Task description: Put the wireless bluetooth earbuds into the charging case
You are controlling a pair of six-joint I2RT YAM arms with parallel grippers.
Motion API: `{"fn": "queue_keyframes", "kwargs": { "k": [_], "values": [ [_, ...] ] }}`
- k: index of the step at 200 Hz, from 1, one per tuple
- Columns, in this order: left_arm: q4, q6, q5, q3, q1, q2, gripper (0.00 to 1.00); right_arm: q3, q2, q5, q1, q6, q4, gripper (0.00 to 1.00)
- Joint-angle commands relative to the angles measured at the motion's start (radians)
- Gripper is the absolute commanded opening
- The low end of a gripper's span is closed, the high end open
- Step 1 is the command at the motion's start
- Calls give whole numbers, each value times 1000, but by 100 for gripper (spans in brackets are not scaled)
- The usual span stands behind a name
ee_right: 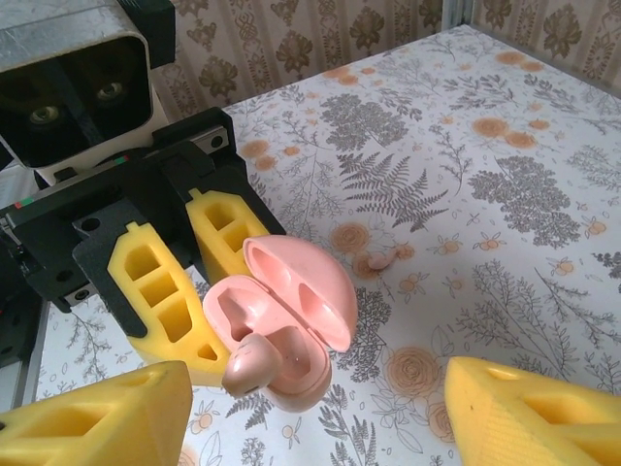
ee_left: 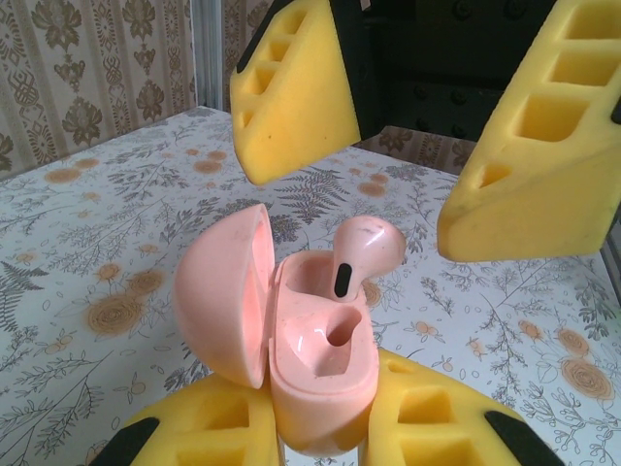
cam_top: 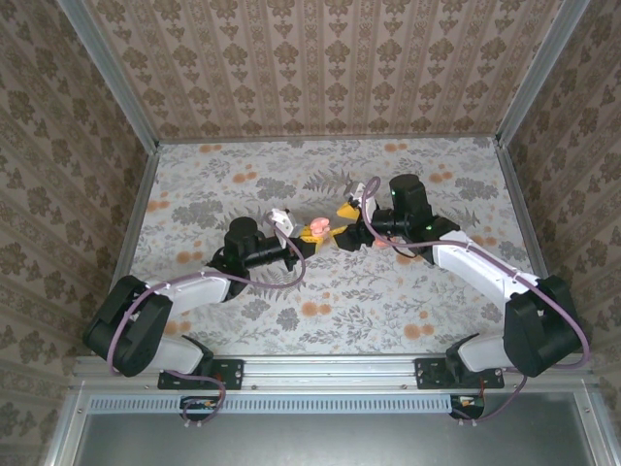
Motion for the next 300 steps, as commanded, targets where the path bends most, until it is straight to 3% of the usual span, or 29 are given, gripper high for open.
{"fn": "queue_keyframes", "kwargs": {
  "k": [1,300],
  "values": [
    [24,0,10,14,3,-17,11,36,9,22,0,-25,1,70],
    [1,15,6,2,1,-61,11,98,58,36,-8,-61,-35,69]
  ]
}}
